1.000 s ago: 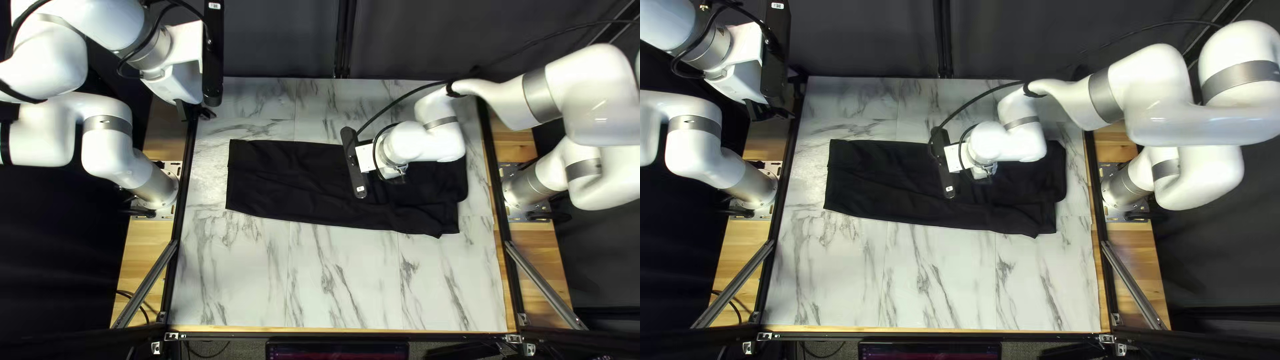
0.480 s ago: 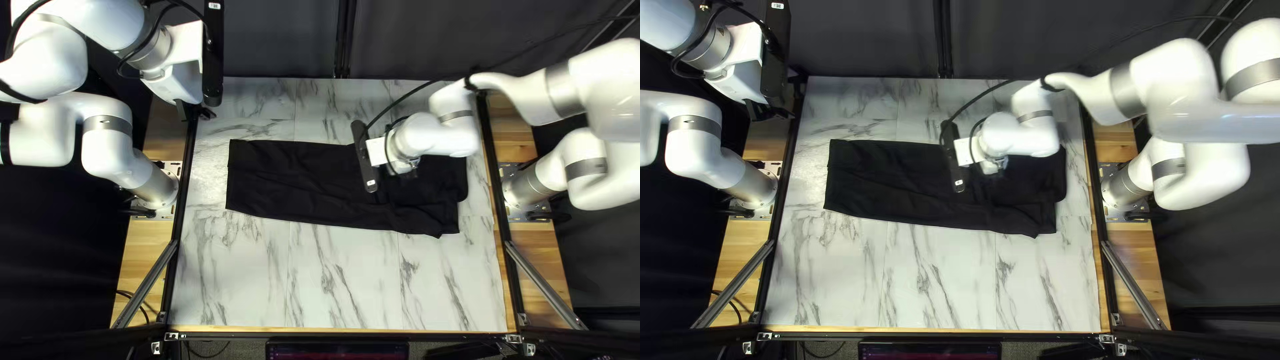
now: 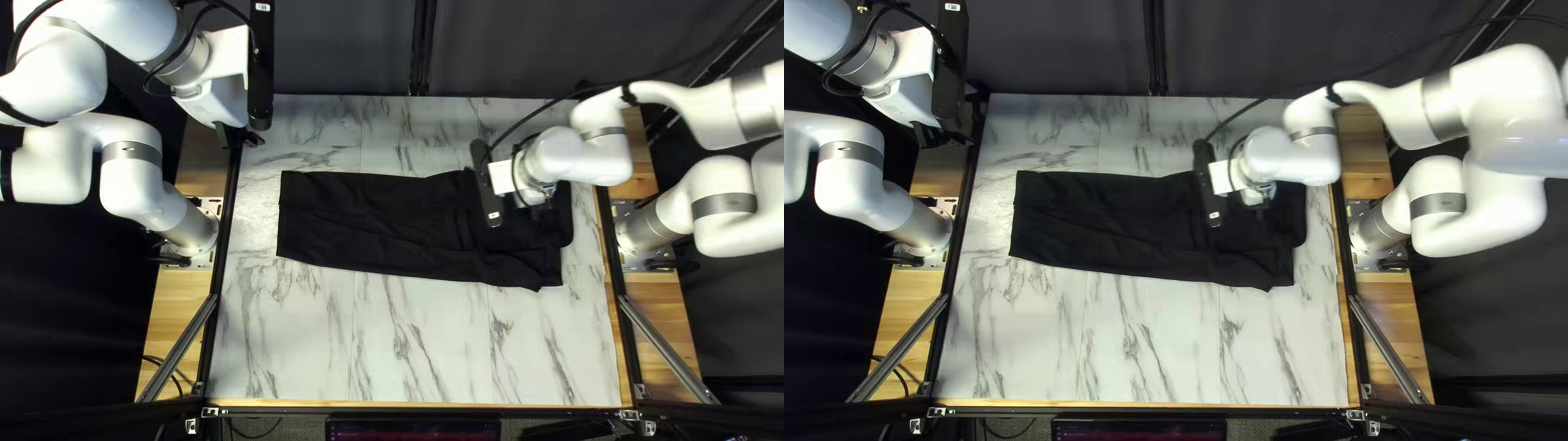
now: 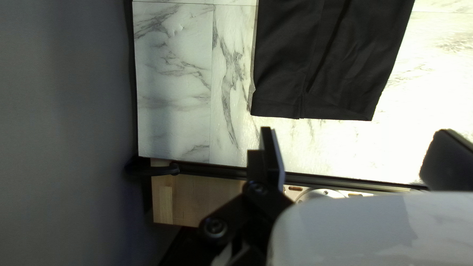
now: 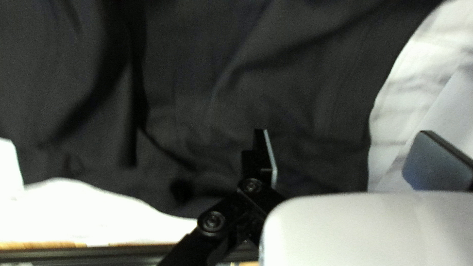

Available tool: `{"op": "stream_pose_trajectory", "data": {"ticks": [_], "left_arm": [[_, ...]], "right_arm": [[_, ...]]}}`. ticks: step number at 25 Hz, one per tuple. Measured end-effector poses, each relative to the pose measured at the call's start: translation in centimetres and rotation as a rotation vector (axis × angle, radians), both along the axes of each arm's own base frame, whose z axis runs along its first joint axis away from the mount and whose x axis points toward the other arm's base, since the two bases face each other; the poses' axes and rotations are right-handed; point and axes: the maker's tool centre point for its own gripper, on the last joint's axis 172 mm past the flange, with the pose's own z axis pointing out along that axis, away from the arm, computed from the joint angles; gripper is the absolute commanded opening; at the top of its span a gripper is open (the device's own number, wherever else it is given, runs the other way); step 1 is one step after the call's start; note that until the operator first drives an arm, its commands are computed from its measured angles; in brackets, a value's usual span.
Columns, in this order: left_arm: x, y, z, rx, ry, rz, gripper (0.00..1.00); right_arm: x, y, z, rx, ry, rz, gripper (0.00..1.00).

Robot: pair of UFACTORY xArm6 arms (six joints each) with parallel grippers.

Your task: Fold t-shirt

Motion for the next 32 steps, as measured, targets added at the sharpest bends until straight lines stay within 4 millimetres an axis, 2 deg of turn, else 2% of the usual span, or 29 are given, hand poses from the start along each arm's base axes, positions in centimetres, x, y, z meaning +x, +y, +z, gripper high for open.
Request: {"op": "stream_pose_trajectory", "data": {"ticks": [4,9,17,22,26,32], "left_arm": [[0.0,0.0,0.0,0.000,0.000,0.000,1.00],[0.0,0.0,0.0,0.000,0.000,0.000,1.00],[0.0,0.0,0.0,0.000,0.000,0.000,1.00],[0.0,0.0,0.0,0.000,0.000,0.000,1.00],[0.0,0.0,0.0,0.000,0.000,0.000,1.00],[0.0,0.0,0.0,0.000,0.000,0.000,1.00]], "right_arm": [[-2.3,-1.9,-0.5,0.011,0.004,-0.011,1.00],[-3.4,-3.8,-1.8,0.017,0.008,-0.023,1.00],[-3.3,-5.0,-2.9,0.010,-0.006,-0.046,1.00],[-2.9,-6.5,-3.7,-0.010,-0.034,-0.084,1.00],[-2.6,-7.7,-3.6,-0.034,-0.071,-0.118,1.00],[-3.9,-9.5,-3.4,-0.070,-0.096,-0.183,1.00]]}}
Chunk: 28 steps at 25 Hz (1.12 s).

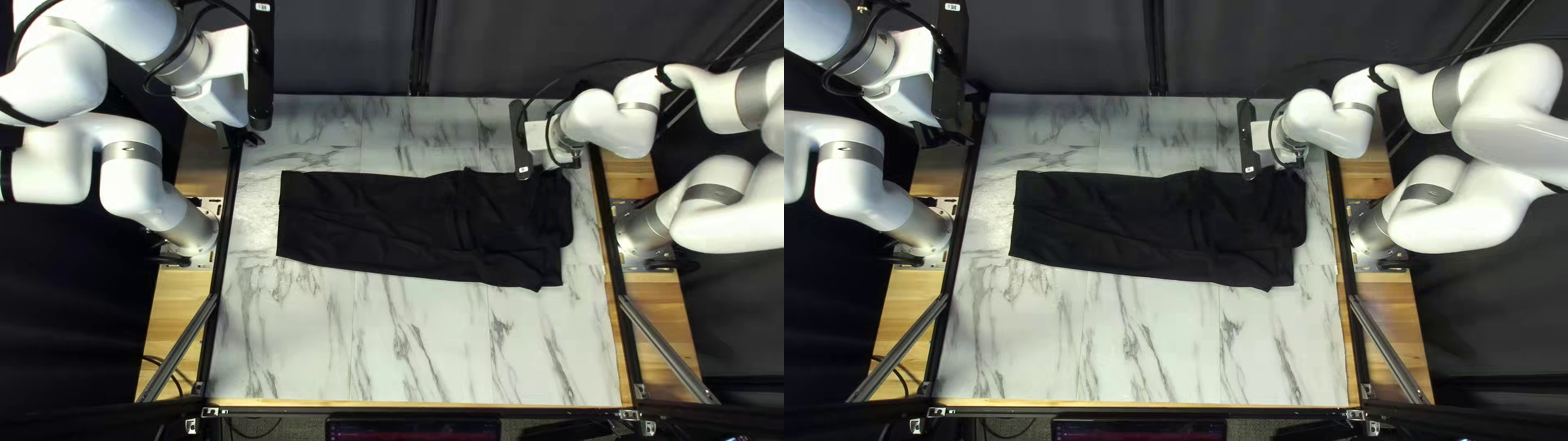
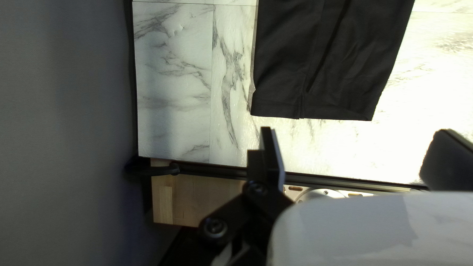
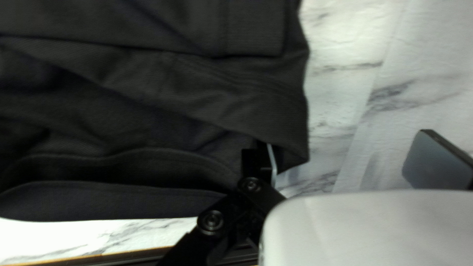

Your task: Fold t-shirt

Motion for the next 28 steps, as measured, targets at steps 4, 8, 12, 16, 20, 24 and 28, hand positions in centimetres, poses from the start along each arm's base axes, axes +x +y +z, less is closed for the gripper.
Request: {"op": "stream_pose_trajectory", "data": {"ticks": [4,8,12,16,20,24,28], "left_arm": [[0.0,0.0,0.0,0.000,0.000,0.000,1.00],[0.0,0.0,0.0,0.000,0.000,0.000,1.00],[0.0,0.0,0.0,0.000,0.000,0.000,1.00],[0.0,0.0,0.0,0.000,0.000,0.000,1.00],[0.0,0.0,0.0,0.000,0.000,0.000,1.00],[0.0,0.0,0.0,0.000,0.000,0.000,1.00],[0.0,0.0,0.0,0.000,0.000,0.000,1.00]], "right_arm": [[-0.3,-0.1,-0.2,-0.009,-0.012,-0.027,1.00],[1.0,1.6,0.0,-0.019,-0.023,-0.025,1.00],[2.5,3.0,0.4,-0.033,-0.031,-0.011,1.00],[3.0,2.8,0.4,-0.042,-0.032,-0.005,1.00],[2.2,1.5,0.7,-0.047,-0.033,-0.011,1.00],[0.7,0.2,1.1,-0.049,-0.036,-0.027,1.00],[0.0,0.5,2.0,-0.055,-0.038,-0.042,1.00]]}}
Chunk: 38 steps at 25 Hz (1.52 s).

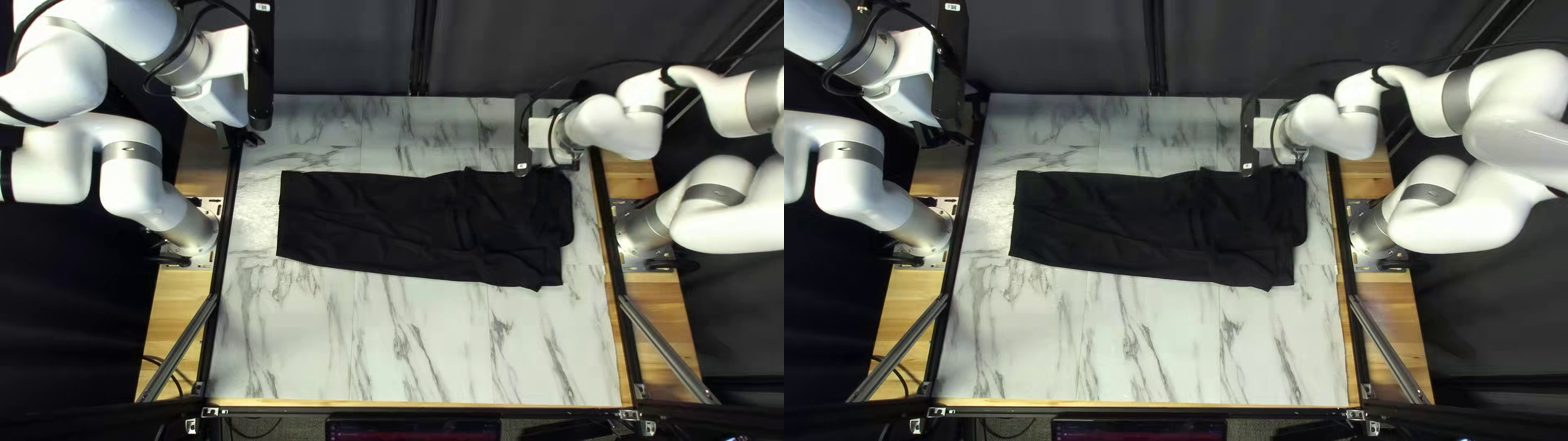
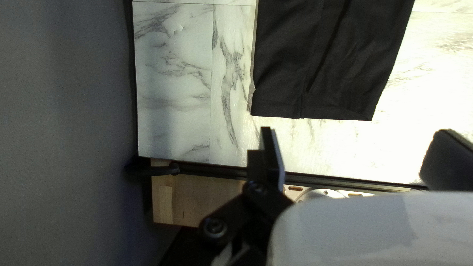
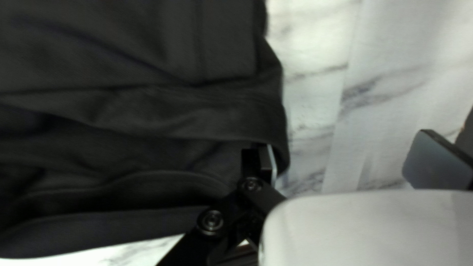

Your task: Fold t-shirt

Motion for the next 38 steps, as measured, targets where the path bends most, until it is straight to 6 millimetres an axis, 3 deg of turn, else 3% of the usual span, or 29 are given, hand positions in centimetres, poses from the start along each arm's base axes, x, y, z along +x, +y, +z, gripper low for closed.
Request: {"op": "stream_pose_trajectory", "data": {"ticks": [5,10,16,23,27,34,38], "left_arm": [[0.0,0.0,0.0,0.000,0.000,0.000,1.00],[0.0,0.0,0.0,0.000,0.000,0.000,1.00],[0.0,0.0,0.0,0.000,0.000,0.000,1.00],[0.0,0.0,0.0,0.000,0.000,0.000,1.00],[0.0,0.0,0.0,0.000,0.000,0.000,1.00],[0.0,0.0,0.0,0.000,0.000,0.000,1.00],[0.0,0.0,0.0,0.000,0.000,0.000,1.00]], "right_arm": [[1.3,3.2,2.3,-0.023,0.006,0.003,1.00],[6.2,7.0,5.0,-0.027,-0.040,0.061,1.00],[12.7,10.9,2.7,0.050,-0.084,0.163,1.00],[18.1,13.4,0.1,0.128,-0.134,0.259,1.00],[19.3,12.9,0.2,0.140,-0.164,0.283,1.00],[19.4,8.9,1.1,0.083,-0.191,0.312,1.00],[19.9,7.0,0.6,0.076,-0.199,0.334,1.00]]}}
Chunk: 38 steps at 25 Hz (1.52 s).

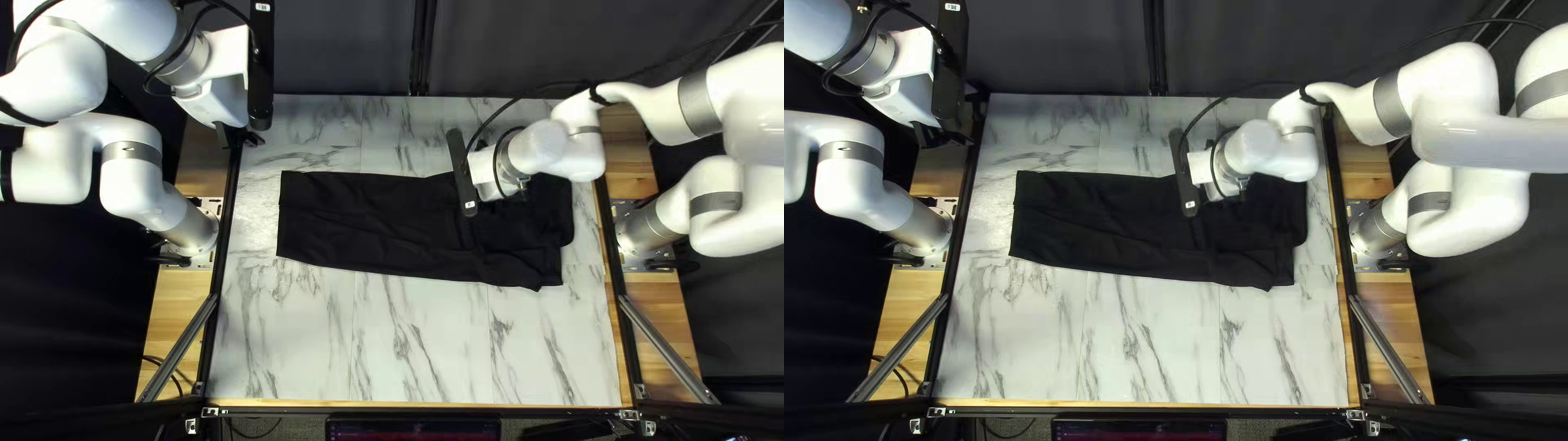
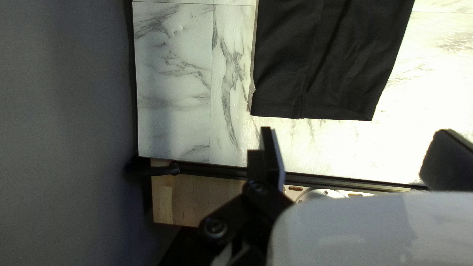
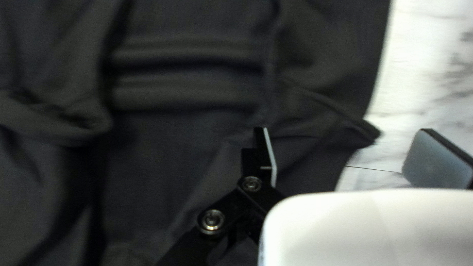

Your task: Fold t-shirt

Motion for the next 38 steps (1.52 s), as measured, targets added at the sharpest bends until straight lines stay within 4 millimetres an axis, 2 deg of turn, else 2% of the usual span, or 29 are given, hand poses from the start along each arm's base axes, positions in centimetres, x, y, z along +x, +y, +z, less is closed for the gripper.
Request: {"op": "stream_pose_trajectory", "data": {"ticks": [4,8,14,17,22,27,33,38], "left_arm": [[0.0,0.0,0.0,0.000,0.000,0.000,1.00],[0.0,0.0,0.0,0.000,0.000,0.000,1.00],[0.0,0.0,0.0,0.000,0.000,0.000,1.00],[0.0,0.0,0.0,0.000,0.000,0.000,1.00],[0.0,0.0,0.0,0.000,0.000,0.000,1.00],[0.0,0.0,0.0,0.000,0.000,0.000,1.00],[0.0,0.0,0.0,0.000,0.000,0.000,1.00],[0.0,0.0,0.0,0.000,0.000,0.000,1.00]], "right_arm": [[0.9,0.2,-1.8,0.005,-0.003,0.016,1.00],[1.5,1.6,-3.4,0.016,-0.004,0.026,1.00],[1.5,4.9,-4.0,0.016,-0.007,0.038,1.00],[1.2,5.8,-3.2,0.007,-0.013,0.039,1.00],[0.8,5.1,-1.2,-0.016,-0.016,0.032,1.00],[1.3,2.3,0.4,-0.045,-0.022,0.016,1.00],[2.1,0.1,-1.0,-0.063,-0.007,0.003,1.00],[2.7,0.1,-2.9,-0.060,-0.003,-0.004,1.00]]}}
